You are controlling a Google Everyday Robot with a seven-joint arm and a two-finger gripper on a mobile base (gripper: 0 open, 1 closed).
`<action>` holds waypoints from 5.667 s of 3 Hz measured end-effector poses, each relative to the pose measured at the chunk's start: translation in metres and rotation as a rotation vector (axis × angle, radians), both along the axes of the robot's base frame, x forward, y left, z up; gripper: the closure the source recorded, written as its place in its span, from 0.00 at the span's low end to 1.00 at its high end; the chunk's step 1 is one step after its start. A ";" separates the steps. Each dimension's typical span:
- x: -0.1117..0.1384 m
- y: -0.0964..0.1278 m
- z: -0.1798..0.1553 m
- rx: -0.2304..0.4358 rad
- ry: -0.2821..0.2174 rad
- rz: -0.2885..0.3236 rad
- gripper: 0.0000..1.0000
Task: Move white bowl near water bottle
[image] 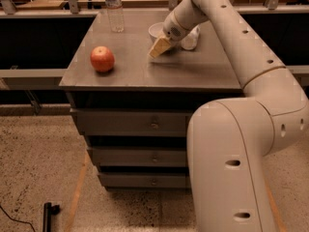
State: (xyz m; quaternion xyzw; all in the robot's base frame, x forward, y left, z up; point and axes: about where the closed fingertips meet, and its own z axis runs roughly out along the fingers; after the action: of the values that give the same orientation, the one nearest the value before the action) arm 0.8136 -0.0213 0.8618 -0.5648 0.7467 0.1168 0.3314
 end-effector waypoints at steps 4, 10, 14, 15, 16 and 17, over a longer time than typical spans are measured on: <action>0.025 0.026 0.083 -0.224 -0.403 0.171 1.00; 0.036 0.102 0.042 -0.068 -0.423 0.271 1.00; 0.058 0.122 0.024 -0.093 -0.381 0.281 0.16; 0.059 0.113 0.045 -0.077 -0.393 0.242 0.00; 0.053 0.079 0.130 0.015 -0.496 0.146 0.00; 0.032 0.011 0.196 0.104 -0.550 0.033 0.00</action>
Offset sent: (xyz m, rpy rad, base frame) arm 0.0194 -0.0203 0.0593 -0.1701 -0.1658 0.0861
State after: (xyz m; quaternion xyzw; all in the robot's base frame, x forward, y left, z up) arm 0.8461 -0.0103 1.0576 -0.5698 0.6123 0.0026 0.5482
